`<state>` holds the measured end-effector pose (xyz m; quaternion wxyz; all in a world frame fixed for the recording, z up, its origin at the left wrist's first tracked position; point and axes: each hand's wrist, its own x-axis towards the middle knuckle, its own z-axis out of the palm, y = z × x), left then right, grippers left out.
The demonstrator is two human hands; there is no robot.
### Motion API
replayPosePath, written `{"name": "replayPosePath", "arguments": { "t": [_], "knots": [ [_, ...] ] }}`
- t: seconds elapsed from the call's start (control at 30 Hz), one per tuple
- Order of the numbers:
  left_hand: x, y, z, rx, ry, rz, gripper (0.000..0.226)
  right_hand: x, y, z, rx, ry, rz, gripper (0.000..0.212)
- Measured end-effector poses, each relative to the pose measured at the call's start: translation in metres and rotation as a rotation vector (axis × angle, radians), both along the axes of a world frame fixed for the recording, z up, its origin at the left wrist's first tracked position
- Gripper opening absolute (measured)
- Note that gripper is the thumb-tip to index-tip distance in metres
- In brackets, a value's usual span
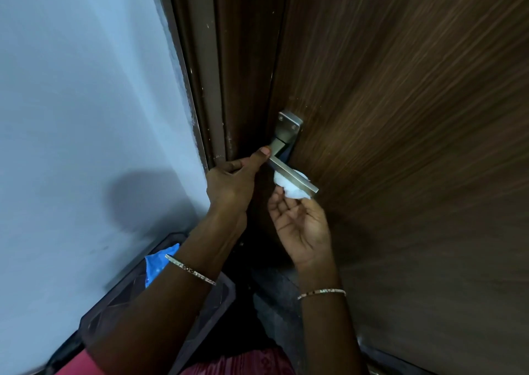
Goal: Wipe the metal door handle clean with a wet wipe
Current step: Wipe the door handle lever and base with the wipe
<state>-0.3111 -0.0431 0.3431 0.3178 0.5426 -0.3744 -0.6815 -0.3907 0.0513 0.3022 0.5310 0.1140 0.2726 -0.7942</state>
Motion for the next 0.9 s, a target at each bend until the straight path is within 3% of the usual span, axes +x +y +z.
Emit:
{"name": "replayPosePath", "arguments": {
  "t": [0.17, 0.23, 0.3, 0.43, 0.53, 0.63, 0.73, 0.9],
  "knots": [
    [0.005, 0.005, 0.0, 0.017, 0.05, -0.141, 0.027, -0.013, 0.036, 0.011, 0.024, 0.121, -0.054, 0.024],
    [0.01, 0.006, -0.003, 0.055, 0.069, -0.148, 0.027, -0.017, 0.047, 0.015, 0.074, 0.277, -0.083, 0.017],
    [0.012, 0.008, -0.005, 0.088, 0.094, -0.189, 0.027, -0.02, 0.051, 0.02, 0.155, 0.538, -0.111, 0.01],
    [0.009, 0.012, -0.004, 0.127, 0.167, -0.253, 0.025, -0.015, 0.041, 0.026, 0.485, 1.226, -0.259, 0.023],
    [0.007, 0.011, -0.002, 0.167, 0.219, -0.255, 0.025, -0.006, 0.031, 0.035, 0.55, 1.546, -0.289, 0.012],
    [0.01, 0.006, -0.003, 0.181, 0.223, -0.272, 0.029, 0.0, 0.017, 0.05, 0.585, 1.885, -0.155, 0.017],
    [0.013, 0.005, -0.004, 0.185, 0.236, -0.28, 0.034, 0.006, -0.006, 0.068, 0.768, 2.113, 0.028, 0.023],
    [0.013, 0.004, -0.007, 0.199, 0.248, -0.295, 0.034, 0.01, -0.02, 0.08, 0.81, 2.245, 0.127, 0.029]
  ]
}}
